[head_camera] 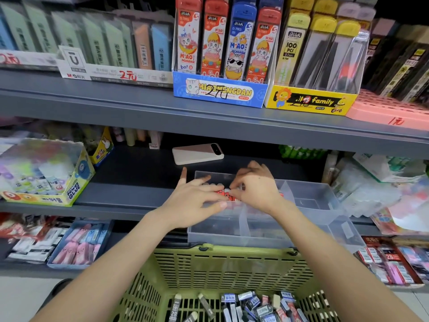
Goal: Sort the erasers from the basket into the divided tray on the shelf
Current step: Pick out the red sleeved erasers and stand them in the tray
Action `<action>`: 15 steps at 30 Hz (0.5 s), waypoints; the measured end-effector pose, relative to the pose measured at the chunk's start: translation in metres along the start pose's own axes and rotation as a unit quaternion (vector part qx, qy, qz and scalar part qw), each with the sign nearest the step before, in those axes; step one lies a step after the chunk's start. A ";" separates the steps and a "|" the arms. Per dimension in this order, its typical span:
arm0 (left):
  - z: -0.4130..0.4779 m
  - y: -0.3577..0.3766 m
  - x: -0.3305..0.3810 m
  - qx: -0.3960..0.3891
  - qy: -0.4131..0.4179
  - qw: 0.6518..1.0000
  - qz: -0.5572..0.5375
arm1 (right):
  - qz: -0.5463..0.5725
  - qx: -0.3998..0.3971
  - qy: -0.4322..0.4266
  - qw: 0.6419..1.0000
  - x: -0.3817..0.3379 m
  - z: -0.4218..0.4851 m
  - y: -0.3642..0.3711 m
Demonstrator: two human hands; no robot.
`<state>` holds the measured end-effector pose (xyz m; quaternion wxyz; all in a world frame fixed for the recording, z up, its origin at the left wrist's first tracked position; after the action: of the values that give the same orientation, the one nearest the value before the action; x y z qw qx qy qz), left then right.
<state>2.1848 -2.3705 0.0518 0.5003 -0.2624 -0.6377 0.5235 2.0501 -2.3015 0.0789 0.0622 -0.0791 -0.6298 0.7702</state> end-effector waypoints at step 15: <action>-0.095 -0.034 -0.002 0.256 -0.102 0.957 -0.096 | 0.228 0.205 -0.133 0.942 -0.078 -0.141 -0.007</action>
<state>2.2788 -2.3440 0.0777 0.5304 -0.0086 -0.5525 0.6429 2.1544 -2.1799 0.0617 -0.1847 -0.1033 -0.4260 0.8797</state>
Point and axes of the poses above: each hand's wrist, its own z-axis towards the middle knuckle, its own y-axis out of the palm, x = y × z, the point moved 5 cm from there along z, towards the middle knuckle, and after that the axes turned 6 degrees about -y, right-handed, at the moved point
